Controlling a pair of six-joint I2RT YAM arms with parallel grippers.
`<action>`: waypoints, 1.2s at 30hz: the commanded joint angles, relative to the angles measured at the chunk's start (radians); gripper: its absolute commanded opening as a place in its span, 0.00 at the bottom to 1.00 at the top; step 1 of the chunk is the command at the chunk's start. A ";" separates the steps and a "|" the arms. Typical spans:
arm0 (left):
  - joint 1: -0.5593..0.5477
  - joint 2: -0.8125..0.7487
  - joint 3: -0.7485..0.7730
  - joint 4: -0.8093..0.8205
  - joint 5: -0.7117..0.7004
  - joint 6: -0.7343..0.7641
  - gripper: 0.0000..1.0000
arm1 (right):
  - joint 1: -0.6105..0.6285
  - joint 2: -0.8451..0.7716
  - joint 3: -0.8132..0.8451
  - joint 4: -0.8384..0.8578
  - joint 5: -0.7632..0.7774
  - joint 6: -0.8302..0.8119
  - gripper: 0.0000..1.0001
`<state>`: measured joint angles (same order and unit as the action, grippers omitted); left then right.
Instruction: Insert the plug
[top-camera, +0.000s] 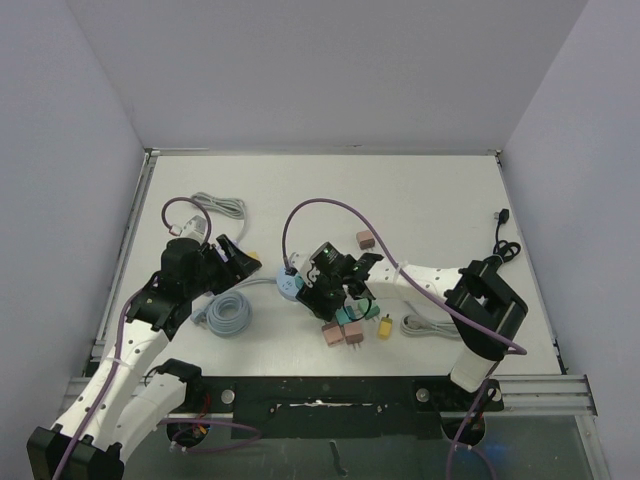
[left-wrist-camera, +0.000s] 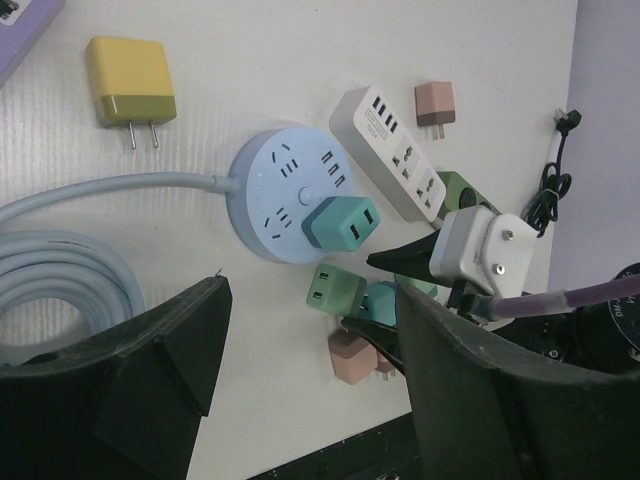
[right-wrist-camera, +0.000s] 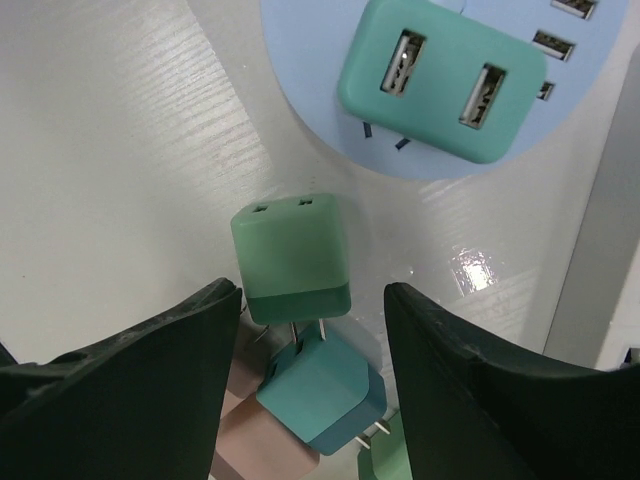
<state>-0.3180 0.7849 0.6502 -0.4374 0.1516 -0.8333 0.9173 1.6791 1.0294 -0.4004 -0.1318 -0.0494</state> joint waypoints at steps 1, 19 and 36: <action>0.006 -0.001 -0.007 0.034 0.012 -0.042 0.63 | 0.003 0.023 0.055 0.010 -0.052 -0.081 0.55; 0.008 0.074 -0.059 0.152 0.261 -0.092 0.57 | 0.020 -0.233 -0.105 0.387 0.014 -0.071 0.26; -0.015 0.139 -0.115 0.496 0.577 -0.122 0.58 | 0.034 -0.380 -0.151 0.560 -0.215 -0.089 0.28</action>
<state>-0.3267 0.9321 0.5213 -0.0452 0.6872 -1.0039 0.9443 1.3422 0.8425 0.0853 -0.2695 -0.1276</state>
